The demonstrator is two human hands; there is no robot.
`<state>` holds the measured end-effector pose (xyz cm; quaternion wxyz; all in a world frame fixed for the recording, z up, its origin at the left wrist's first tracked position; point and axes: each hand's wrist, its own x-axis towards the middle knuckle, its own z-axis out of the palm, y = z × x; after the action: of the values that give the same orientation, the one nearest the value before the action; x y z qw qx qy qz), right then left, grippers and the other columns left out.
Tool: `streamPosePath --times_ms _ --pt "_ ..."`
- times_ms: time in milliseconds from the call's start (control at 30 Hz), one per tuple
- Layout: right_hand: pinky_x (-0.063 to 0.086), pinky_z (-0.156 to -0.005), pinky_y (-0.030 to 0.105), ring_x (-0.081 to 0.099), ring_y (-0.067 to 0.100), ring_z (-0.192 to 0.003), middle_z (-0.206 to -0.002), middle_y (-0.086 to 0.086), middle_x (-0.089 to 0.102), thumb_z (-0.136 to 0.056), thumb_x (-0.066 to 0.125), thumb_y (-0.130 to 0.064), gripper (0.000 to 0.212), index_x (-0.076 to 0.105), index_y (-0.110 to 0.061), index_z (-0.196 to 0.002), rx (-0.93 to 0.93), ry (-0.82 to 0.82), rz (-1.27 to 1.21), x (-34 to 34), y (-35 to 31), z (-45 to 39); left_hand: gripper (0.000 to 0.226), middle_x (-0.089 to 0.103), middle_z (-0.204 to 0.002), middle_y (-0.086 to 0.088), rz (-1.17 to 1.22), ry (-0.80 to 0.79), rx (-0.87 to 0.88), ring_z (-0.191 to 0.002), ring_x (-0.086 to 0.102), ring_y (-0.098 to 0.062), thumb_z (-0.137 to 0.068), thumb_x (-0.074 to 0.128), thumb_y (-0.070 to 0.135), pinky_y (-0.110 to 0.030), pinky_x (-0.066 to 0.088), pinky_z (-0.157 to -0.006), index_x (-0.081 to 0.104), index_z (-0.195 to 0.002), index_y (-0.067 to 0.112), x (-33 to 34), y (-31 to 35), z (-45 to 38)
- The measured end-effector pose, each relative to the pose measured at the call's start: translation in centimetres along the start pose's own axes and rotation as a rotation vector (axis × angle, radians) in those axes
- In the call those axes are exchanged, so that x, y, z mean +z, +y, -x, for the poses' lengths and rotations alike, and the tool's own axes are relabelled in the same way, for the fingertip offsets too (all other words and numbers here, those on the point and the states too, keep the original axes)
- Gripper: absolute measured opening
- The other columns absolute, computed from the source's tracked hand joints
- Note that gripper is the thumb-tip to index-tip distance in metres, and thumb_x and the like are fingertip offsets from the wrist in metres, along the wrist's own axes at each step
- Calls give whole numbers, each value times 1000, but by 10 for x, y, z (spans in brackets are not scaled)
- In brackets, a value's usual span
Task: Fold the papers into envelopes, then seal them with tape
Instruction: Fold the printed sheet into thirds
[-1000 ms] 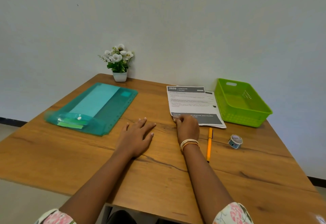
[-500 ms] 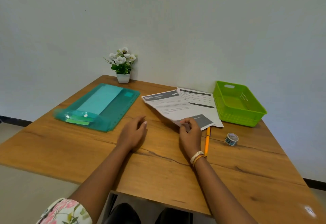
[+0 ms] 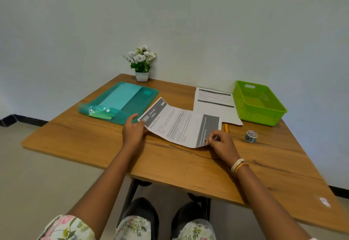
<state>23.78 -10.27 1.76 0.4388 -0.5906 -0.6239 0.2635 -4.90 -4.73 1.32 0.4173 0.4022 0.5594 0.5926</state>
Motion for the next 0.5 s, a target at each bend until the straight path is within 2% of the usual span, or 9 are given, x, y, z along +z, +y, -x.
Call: streamPosePath --times_ms 100,200,267,333,400,500 --pt "49 -72 35 63 24 -80 -71 5 66 -75 47 8 21 60 -4 -64 32 -125 69 -7 0 2 34 69 -107 -11 -188 -14 2 -85 70 -19 -89 62 20 -37 59 -74 58 -123 13 -9 -1 -9" --pt "47 -72 34 60 24 -83 -73 7 66 -63 47 -11 19 64 -2 -62 77 -205 87 -14 -8 -1 32 71 -105 -11 -362 -49 56 -77 66 -13 -86 67 18 -25 54 -62 65 -117 11 -11 -2 -9" --pt "47 -69 34 60 23 -84 -75 5 66 -63 47 -19 27 64 1 -64 98 -195 106 -11 -17 -6 30 71 -105 -10 -397 -76 122 -77 66 -11 -87 66 17 -19 51 -58 64 -117 11 -11 -3 -2" --pt "48 -63 35 62 25 -78 -77 5 67 -74 48 -22 25 66 -5 -67 89 -106 202 2 -26 -8 32 70 -106 -7 -396 -89 204 -82 67 -11 -90 63 18 -15 50 -55 60 -121 12 -11 -7 9" --pt "53 -70 31 64 21 -85 -90 3 68 -87 48 -18 20 67 -15 -83 53 -51 319 26 -34 -11 38 67 -103 -1 -399 -88 255 -85 67 -10 -92 60 20 -13 50 -52 54 -129 15 -11 -10 17" --pt "49 -97 41 56 25 -114 -128 7 58 -94 45 -21 31 59 -16 -121 12 -145 419 68 -47 -13 47 65 -102 2 -373 -78 259 -81 66 -6 -93 57 20 -14 51 -53 44 -138 17 -11 -9 21"
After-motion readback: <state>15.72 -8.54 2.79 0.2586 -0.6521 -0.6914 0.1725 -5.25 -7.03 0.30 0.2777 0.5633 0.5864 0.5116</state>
